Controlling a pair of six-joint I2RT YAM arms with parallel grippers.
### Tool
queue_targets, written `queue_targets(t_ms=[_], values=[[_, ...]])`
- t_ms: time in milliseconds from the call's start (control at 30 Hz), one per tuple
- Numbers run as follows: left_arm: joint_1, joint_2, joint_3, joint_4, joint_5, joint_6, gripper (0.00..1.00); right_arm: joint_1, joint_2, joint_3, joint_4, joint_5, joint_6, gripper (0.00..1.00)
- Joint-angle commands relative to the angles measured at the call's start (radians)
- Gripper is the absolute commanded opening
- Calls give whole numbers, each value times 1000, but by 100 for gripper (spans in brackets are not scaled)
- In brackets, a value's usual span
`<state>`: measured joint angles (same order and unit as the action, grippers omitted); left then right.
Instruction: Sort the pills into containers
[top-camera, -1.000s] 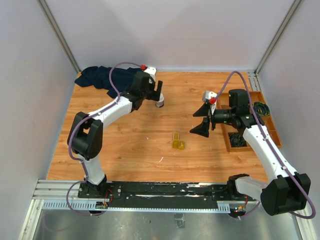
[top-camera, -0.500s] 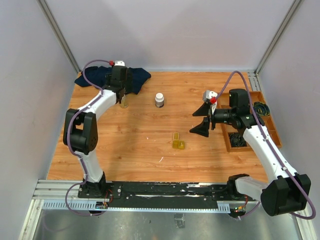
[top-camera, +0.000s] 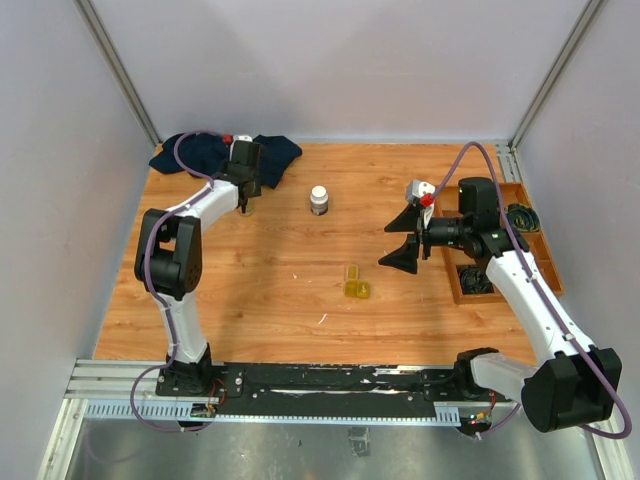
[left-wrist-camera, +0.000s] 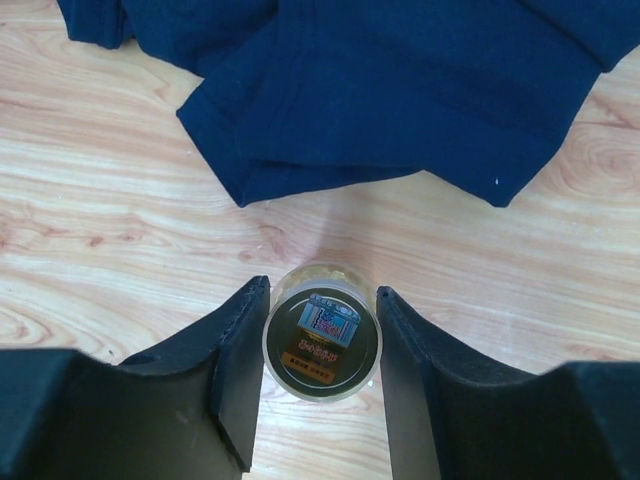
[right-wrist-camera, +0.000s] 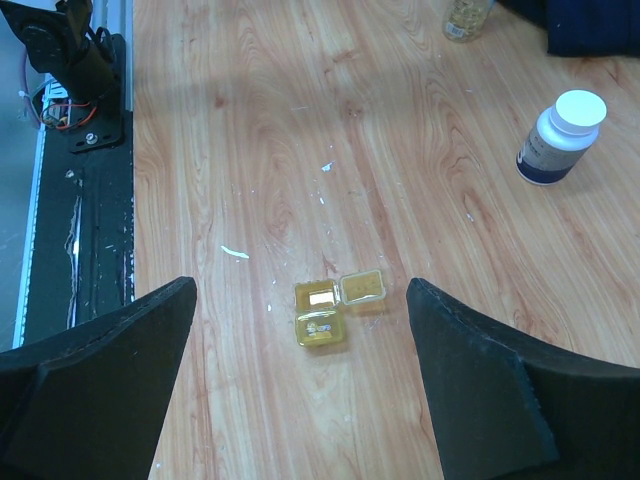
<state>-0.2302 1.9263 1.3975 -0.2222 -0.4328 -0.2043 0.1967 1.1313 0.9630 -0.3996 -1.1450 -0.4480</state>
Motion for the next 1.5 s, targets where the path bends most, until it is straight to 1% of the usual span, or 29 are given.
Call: queue_targets(t_ms=[0,100,200,267,467,500,533,567,667,733,833,967,1033,1100,1167,1233,1333,1400,1467], values=[[9,-22,1,-7,-4,-13,43,-9,-4,-15,15,-29,8,88],[9,-32,1,-8,11,-14,43,-9,-3,-17,15,-29,8,88],[9,-36,11,-17,35,-6,50,-9,-1,-18,16,-31,8,88],[9,-37,18,-28,39,-5,53,-9,0,-18,16,-35,8,88],[9,-48,12,-28,38,-8,52,-9,1,-18,15,-38,8,88],[9,-51,10,-27,38,-10,50,-9,1,-19,15,-38,8,88],[9,-55,6,-26,38,-11,40,-9,2,-20,15,-39,8,88],[8,-58,5,-26,41,-12,33,-9,2,-20,16,-39,8,88],[8,-76,1,-28,67,-18,16,-9,6,-21,15,-42,6,88],[7,-101,-4,-31,109,-28,8,-9,11,-24,15,-46,1,88],[2,-160,-33,-27,188,-49,3,-7,10,-33,11,-87,-37,88],[-33,-275,-127,0,327,-77,0,4,-14,-60,6,-141,-116,88],[-58,-348,-200,35,435,-95,0,9,-37,-79,-5,-154,-194,90],[-96,-429,-286,111,537,-125,0,10,-74,-105,10,-179,-261,100],[-153,-512,-370,191,623,-156,0,10,-123,-148,65,-206,-286,98],[-215,-587,-444,268,683,-179,0,12,-167,-191,138,-221,-247,98],[-301,-694,-593,452,784,-244,0,13,-199,-205,158,-249,-242,98],[-378,-755,-666,558,793,-291,0,12,-206,-191,125,-255,-268,98],[-454,-786,-710,617,751,-317,0,16,-221,-184,109,-242,-271,99]])
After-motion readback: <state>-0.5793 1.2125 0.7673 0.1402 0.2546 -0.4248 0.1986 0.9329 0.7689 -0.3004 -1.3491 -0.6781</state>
